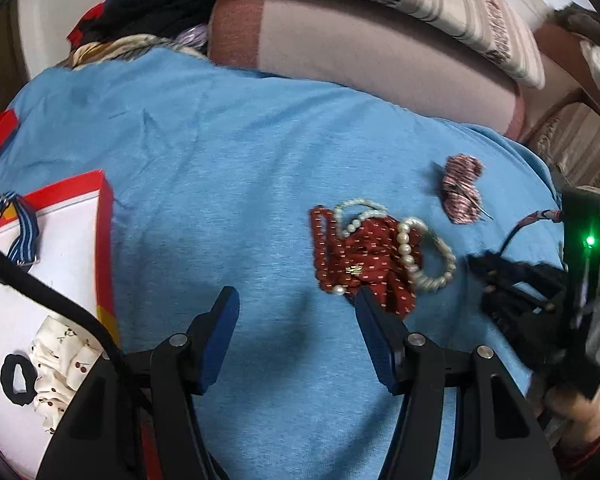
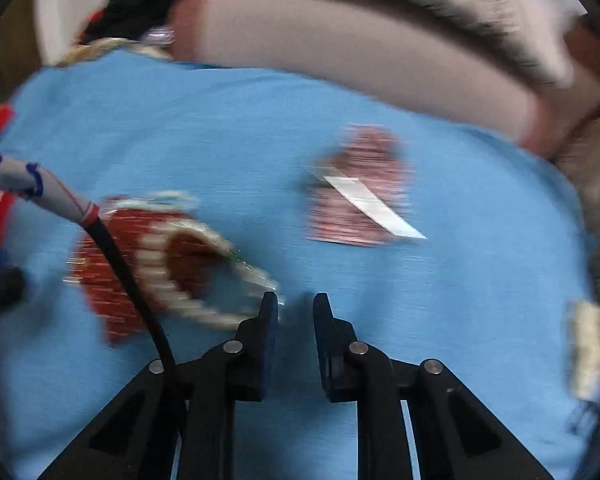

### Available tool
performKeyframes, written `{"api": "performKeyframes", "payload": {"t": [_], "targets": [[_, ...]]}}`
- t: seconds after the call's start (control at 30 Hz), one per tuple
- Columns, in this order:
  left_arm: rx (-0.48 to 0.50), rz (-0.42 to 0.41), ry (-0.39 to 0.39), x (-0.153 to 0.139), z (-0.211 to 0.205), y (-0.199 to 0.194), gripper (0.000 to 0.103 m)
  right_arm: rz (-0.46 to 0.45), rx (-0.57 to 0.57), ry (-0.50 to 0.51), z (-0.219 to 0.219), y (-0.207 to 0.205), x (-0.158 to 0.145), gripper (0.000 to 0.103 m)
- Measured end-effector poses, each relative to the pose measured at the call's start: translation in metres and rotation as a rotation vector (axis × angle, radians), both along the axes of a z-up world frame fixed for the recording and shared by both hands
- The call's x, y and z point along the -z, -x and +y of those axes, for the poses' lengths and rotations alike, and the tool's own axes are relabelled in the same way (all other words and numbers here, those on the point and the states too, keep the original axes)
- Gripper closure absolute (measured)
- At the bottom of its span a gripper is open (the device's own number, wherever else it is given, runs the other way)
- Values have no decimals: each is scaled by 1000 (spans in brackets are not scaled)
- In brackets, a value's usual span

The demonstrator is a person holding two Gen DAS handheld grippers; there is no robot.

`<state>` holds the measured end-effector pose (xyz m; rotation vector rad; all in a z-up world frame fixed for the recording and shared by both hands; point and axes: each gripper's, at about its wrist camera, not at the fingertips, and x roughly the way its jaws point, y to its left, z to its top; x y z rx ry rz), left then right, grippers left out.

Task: Organize jewelry
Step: 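Grasp the pearl bracelet with the right tool while the left tool grasps the red polka-dot scrunchie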

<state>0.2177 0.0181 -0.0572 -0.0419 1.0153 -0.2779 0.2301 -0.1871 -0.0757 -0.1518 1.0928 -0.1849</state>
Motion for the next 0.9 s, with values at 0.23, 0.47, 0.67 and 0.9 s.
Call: {"api": "performKeyframes", "payload": {"t": [0.23, 0.47, 0.67, 0.9], "targets": [[72, 18, 6, 9, -28, 2, 44, -30, 124, -246, -87, 37, -4, 82], [83, 114, 63, 36, -50, -19, 102, -131, -46, -362, -41, 31, -29, 76], [-67, 84, 31, 18, -11, -16, 102, -130, -115, -458, -26, 26, -22, 76], [-108, 73, -9, 0, 52, 9, 101, -69, -151, -556, 3, 8, -6, 61]]}}
